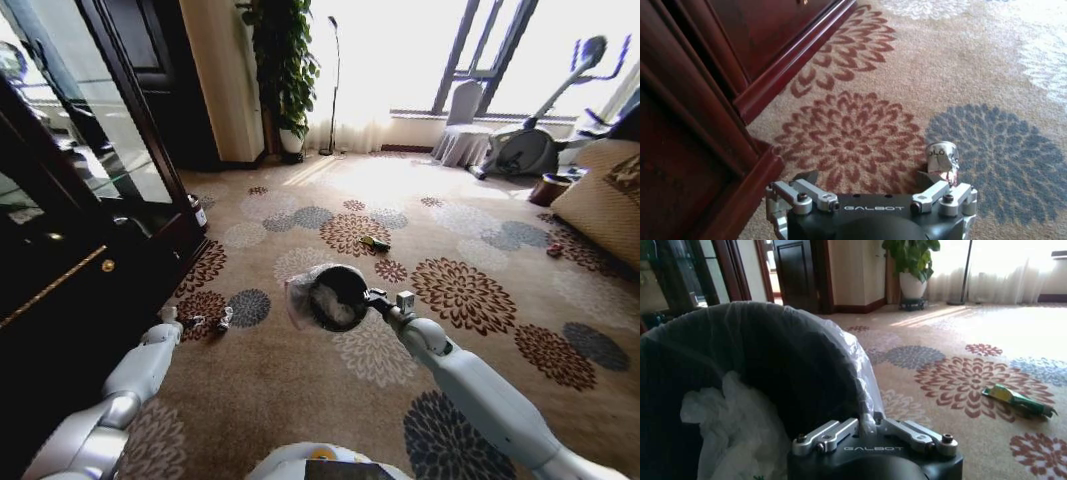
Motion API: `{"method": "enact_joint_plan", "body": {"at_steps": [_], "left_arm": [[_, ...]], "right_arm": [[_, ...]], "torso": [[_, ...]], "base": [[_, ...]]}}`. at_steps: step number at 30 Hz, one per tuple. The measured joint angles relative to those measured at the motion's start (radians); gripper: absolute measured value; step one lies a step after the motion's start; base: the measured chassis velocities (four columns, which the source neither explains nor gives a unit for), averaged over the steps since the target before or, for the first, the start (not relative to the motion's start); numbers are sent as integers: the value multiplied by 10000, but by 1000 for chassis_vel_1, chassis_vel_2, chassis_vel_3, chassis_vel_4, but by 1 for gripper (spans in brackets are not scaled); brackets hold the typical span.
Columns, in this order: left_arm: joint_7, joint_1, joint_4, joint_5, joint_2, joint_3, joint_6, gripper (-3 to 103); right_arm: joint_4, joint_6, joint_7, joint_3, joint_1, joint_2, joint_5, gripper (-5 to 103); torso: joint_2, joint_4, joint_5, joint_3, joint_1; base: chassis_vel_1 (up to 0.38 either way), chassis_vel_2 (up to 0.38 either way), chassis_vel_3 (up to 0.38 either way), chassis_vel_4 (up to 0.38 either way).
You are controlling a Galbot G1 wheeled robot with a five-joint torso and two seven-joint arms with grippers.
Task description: Pick up the trash from the ground and place it into the trash bin.
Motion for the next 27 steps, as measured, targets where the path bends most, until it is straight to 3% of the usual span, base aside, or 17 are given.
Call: {"method": "enact_joint_plan", "body": {"at_steps": [7,10,14,21,27], "left_arm": [[64,118,-151,5,-256,-37,-4,96],[78,221,-272,5,-322,-63,-7,96],[97,316,-330,27,-433,-76,-7,96],[99,337,-405,45,-498,-83,-8,96],[130,385,-423,39,-433,-89,-11,96]], "right_arm": [[146,427,-36,407,-429,-259,-37,0],[198,443,-44,532,-540,-322,-73,0],[319,330,-104,570,-660,-339,-94,0],[386,330,-117,398,-689,-299,-236,0],[387,334,-118,302,-650,-222,-265,0]], "torso": [[0,-23,-2,0,0],[0,-21,0,0,0],[0,-1,-4,0,0],[0,-13,1,0,0],[1,-9,0,-1,-2]], "base": [[-38,-28,4,16],[-27,-39,-3,-8],[0,0,0,0],[-8,3,4,-3],[-82,68,85,-67]]}}
